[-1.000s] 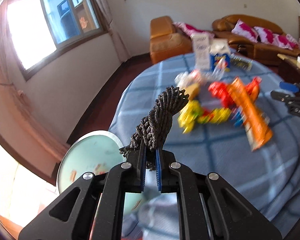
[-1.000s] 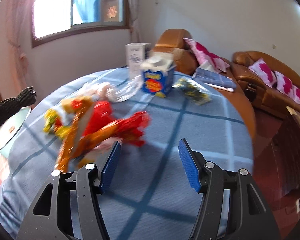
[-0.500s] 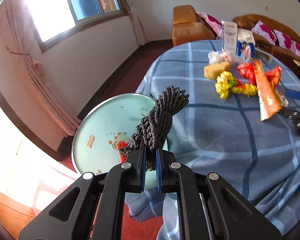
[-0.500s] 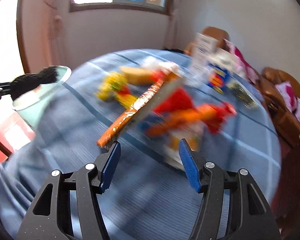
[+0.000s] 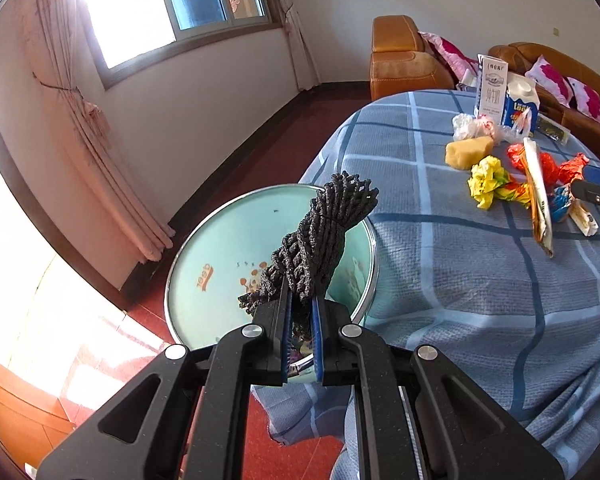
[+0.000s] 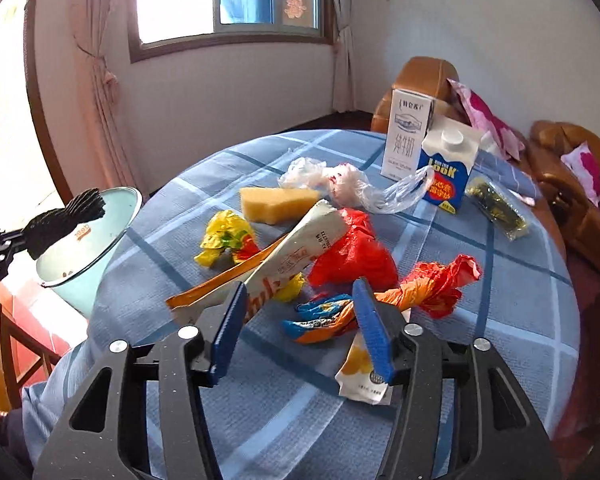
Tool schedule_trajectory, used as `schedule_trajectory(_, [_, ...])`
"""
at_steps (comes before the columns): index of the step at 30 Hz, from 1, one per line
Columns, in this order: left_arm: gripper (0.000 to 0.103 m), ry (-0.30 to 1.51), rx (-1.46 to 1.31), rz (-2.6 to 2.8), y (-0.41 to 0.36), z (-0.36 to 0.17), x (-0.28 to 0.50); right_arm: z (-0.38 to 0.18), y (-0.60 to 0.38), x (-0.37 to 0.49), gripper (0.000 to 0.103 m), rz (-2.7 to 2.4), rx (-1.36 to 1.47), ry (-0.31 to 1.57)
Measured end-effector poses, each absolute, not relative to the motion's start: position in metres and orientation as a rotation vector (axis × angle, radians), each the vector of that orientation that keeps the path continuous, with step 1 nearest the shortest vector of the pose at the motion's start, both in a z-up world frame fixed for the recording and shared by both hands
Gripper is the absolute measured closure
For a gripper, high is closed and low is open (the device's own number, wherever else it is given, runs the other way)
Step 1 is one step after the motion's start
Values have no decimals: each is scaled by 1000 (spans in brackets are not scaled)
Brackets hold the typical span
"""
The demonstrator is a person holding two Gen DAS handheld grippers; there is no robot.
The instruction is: Collect trash
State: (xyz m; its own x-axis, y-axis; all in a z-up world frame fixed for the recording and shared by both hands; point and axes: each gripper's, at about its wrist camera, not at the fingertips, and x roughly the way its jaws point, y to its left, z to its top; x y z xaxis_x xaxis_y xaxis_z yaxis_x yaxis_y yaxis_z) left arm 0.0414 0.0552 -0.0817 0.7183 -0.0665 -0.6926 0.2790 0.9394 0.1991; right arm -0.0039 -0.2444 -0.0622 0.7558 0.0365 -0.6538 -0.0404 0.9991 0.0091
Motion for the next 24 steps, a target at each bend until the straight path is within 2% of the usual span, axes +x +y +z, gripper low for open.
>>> schedule_trajectory(4, [95,749,303,-192,55,-84,41,-67,-237,9,61,49,0,719])
schedule_trajectory(13, [95,756,302,-191,57,-87,43,-29,-281,71,61,74,32,659])
schedule_trajectory(19, [95,763,307,-192,58,-89,44,-51,-287,111,62,39,-34,763])
schedule_trajectory(24, [95,775,300,-186,63,-92,49,-61,-301,83,62,-40,-110,829])
